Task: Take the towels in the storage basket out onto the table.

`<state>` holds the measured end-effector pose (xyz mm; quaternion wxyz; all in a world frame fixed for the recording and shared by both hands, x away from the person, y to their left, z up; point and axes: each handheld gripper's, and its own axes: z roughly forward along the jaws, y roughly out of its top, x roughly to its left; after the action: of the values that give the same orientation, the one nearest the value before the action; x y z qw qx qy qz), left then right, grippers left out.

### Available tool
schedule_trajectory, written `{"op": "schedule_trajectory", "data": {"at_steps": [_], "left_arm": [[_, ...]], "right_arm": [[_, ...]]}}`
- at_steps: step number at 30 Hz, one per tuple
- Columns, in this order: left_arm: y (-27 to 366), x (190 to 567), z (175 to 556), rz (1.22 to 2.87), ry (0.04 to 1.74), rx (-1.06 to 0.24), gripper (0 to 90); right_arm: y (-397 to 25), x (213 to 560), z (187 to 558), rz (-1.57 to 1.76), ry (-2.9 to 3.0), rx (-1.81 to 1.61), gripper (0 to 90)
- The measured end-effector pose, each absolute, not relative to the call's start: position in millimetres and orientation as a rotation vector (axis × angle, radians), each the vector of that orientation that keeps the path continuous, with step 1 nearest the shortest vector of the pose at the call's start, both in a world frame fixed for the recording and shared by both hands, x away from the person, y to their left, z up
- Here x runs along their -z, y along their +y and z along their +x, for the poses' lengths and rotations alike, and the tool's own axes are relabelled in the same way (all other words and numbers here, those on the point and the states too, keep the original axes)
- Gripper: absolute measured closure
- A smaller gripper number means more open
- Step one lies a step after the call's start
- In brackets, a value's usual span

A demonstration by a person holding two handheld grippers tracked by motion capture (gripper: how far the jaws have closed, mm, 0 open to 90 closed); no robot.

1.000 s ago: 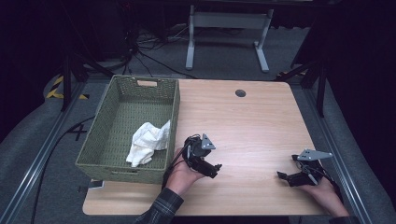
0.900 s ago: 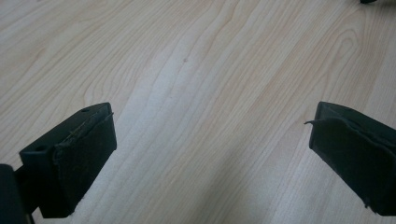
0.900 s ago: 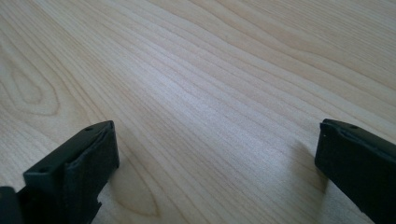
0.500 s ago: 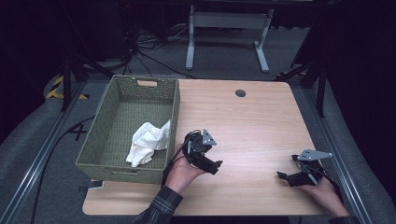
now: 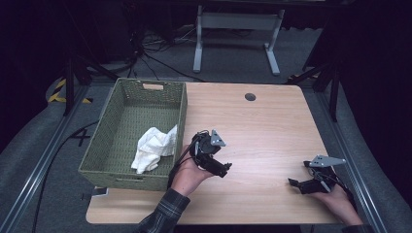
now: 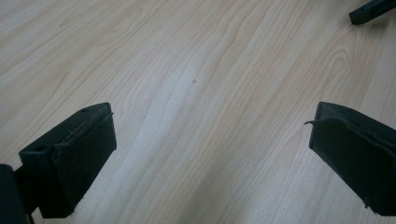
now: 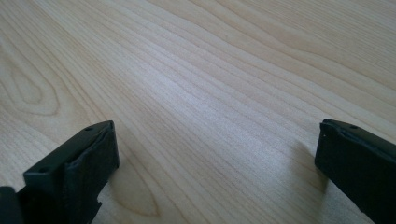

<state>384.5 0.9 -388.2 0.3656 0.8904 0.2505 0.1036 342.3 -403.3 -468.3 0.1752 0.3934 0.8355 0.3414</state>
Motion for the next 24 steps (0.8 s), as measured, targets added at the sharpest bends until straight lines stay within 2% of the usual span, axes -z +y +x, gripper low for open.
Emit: {"op": "schedule_trajectory", "data": {"at_steps": [24], "left_arm": [[16.4, 359.9, 400.2, 2.257, 0.625, -0.241, 1.1]], "right_arm": [[-403.3, 468.3, 342.4, 1.114, 2.367, -0.967, 0.0]]}}
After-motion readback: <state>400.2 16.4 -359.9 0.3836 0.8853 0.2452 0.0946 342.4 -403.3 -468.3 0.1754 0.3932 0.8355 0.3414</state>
